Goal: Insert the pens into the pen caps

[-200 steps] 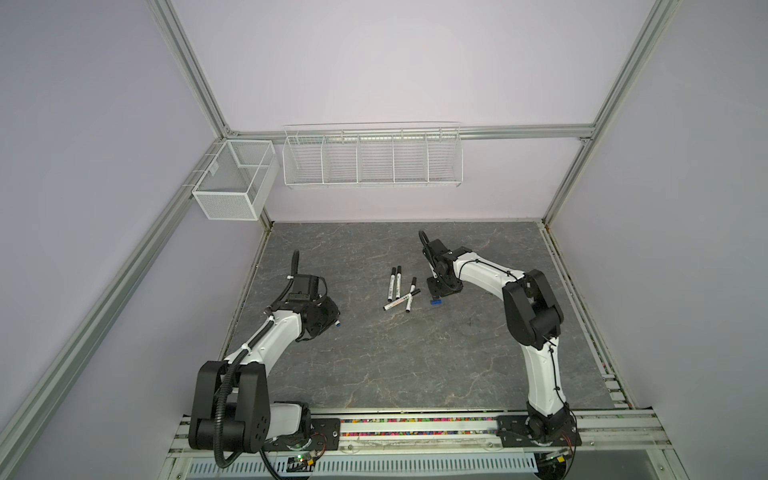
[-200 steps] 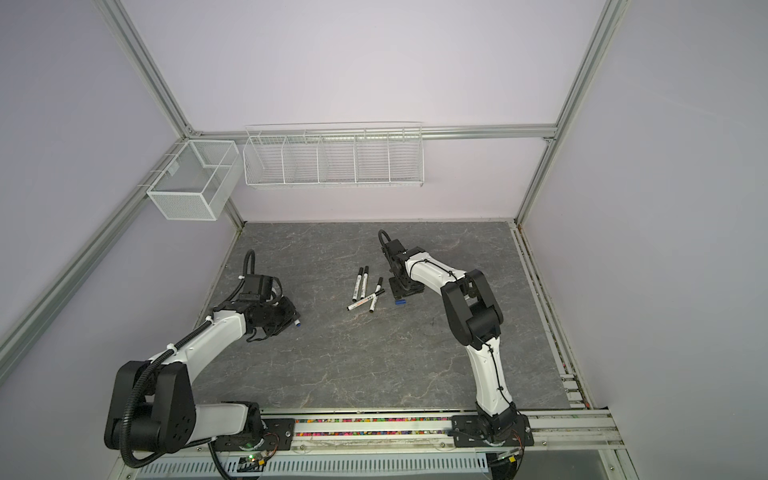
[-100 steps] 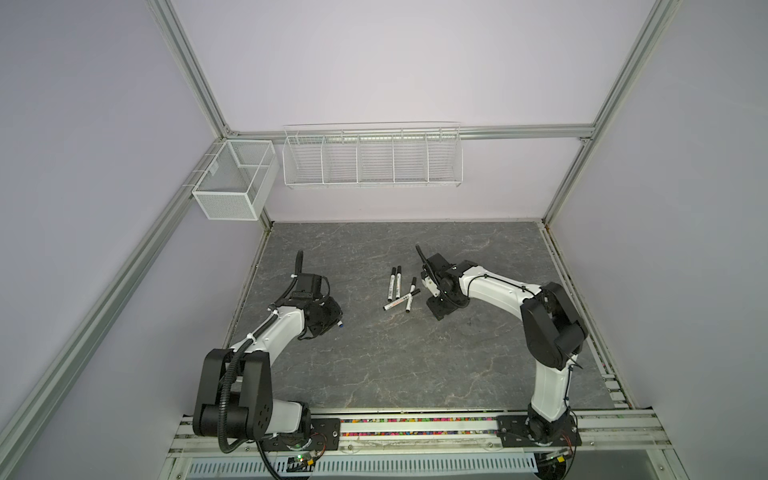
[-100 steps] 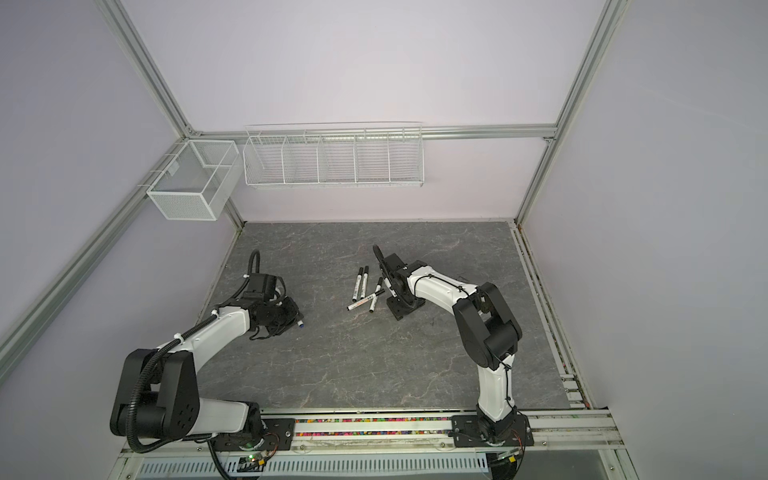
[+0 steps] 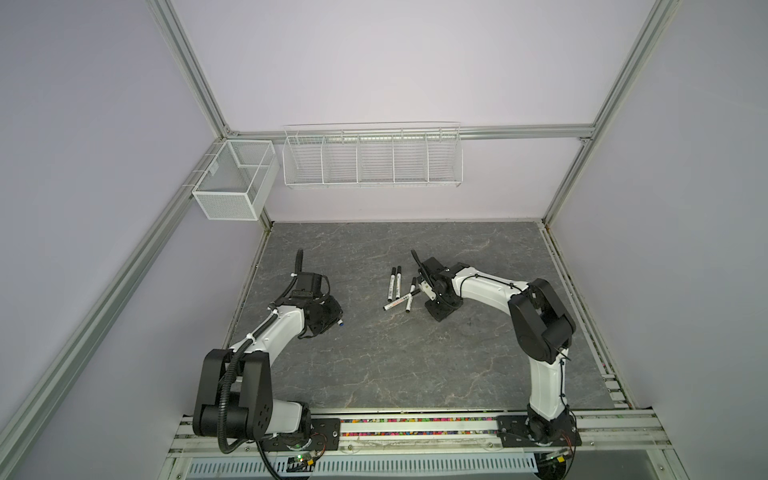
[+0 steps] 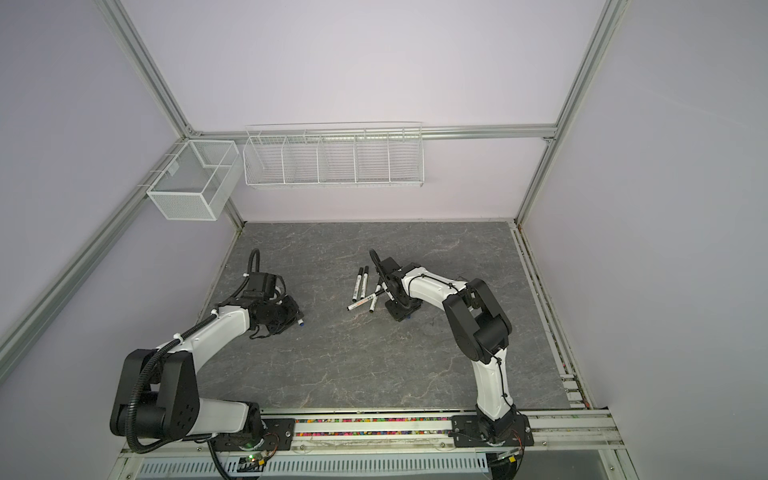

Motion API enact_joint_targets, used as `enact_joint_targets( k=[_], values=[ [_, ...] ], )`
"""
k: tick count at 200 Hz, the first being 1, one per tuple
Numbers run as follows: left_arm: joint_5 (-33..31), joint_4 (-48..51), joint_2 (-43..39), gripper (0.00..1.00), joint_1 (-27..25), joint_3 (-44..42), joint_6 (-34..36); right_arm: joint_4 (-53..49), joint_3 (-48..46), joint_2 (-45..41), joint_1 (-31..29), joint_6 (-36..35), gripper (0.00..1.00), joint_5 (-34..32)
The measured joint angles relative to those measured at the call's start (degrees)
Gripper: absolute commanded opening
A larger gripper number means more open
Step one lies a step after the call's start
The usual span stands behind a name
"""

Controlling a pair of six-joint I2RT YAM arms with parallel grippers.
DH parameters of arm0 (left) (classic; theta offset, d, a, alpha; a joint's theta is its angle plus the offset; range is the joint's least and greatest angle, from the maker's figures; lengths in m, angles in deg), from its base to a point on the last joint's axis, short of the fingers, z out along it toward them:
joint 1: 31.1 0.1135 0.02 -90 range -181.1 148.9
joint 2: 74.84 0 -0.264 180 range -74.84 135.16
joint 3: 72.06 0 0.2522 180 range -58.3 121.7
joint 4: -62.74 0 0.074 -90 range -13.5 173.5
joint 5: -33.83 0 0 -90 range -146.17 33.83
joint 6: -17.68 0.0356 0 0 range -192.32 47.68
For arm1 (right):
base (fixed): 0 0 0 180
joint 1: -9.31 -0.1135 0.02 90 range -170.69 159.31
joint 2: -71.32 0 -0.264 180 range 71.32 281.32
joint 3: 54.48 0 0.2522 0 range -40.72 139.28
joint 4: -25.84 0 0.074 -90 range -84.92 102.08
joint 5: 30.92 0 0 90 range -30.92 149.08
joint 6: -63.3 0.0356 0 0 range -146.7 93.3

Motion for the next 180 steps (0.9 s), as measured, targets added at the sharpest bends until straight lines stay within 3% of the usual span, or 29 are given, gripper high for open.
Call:
enact_joint_targets(
  k=[41, 96, 137, 180],
  values=[
    [0.04, 0.02, 0.0, 0.0, -0.7, 0.7, 0.09, 0.0, 0.02, 0.17, 0.26, 1.53, 0.18, 0.26],
    [2.47, -0.66, 1.46, 0.0, -5.99, 4.66, 4.79, 2.62, -0.2, -0.17, 5.88, 7.63, 0.13, 7.96],
    [6.43, -1.14, 5.31, 0.0, -14.88, 7.58, 11.96, 13.31, -3.06, -6.23, 9.38, 16.41, 0.13, 18.08],
    [11.54, -2.73, 7.06, 0.0, -22.16, 9.68, 18.53, 32.96, -3.34, -9.99, 8.9, 28.13, 0.15, 30.18]
  ],
)
